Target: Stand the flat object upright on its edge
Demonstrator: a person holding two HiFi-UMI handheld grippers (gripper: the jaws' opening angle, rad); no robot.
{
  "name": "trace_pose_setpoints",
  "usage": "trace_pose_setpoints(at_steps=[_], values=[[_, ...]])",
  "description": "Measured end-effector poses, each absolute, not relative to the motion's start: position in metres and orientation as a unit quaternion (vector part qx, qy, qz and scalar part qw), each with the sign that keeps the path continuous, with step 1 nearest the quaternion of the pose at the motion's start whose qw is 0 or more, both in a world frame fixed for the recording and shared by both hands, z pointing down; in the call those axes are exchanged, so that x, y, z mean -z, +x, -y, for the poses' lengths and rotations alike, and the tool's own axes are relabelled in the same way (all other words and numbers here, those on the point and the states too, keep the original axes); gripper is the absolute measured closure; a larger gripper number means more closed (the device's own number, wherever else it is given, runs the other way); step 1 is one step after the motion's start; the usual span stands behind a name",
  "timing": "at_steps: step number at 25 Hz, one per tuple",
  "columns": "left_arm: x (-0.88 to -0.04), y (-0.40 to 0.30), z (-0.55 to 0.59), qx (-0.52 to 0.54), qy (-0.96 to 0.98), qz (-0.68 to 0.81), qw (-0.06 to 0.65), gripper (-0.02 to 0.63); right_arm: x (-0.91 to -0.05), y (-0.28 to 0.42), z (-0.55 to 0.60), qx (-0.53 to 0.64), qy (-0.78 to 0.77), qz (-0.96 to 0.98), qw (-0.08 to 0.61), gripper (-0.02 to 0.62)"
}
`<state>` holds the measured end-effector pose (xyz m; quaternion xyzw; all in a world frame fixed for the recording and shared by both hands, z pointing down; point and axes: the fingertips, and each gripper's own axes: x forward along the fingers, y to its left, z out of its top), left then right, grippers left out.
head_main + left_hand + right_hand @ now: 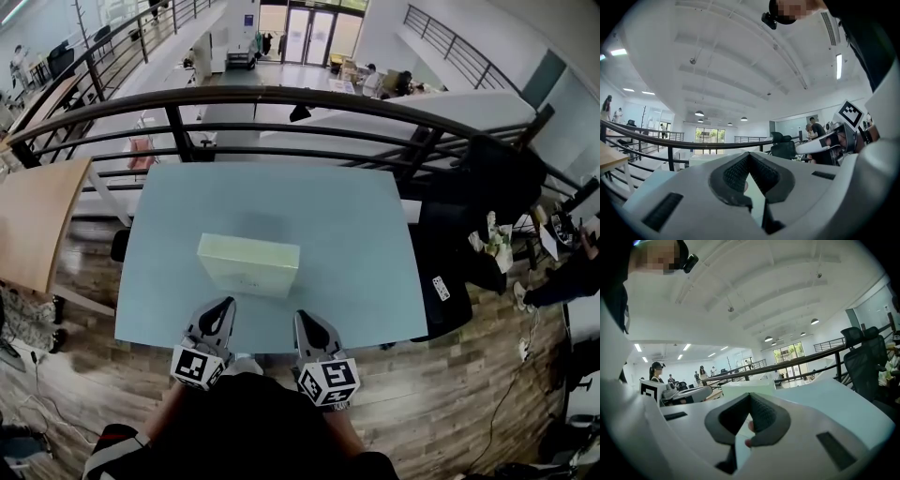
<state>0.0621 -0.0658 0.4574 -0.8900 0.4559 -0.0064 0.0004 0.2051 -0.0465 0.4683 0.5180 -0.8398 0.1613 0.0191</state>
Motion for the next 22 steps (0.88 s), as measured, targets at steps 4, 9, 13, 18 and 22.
trace_pose_setpoints(at_steps=[4,9,13,18,22], values=[[-0.447,0.073,0.050,0.004,-0.886,-0.464,-0.002,0.603,-0.464,0.214,0.029,-0.159,0.515,0.842,0.016,0.588],[-0.455,0.071,0.031,-0.003,-0.886,-0.463,-0.006,0.603,-0.460,0.220,0.007,-0.154,0.520,0.840,0.015,0.588],[-0.452,0.067,0.020,-0.004,-0.885,-0.465,-0.008,0.603,-0.457,0.221,-0.007,-0.148,0.525,0.838,0.009,0.588],[-0.449,0.065,-0.003,-0.006,-0.887,-0.462,-0.017,0.603,-0.454,0.217,-0.026,-0.145,0.529,0.836,0.005,0.588],[-0.445,0.059,-0.018,-0.009,-0.887,-0.461,-0.015,0.603,-0.449,0.212,-0.040,-0.142,0.531,0.836,0.000,0.588]])
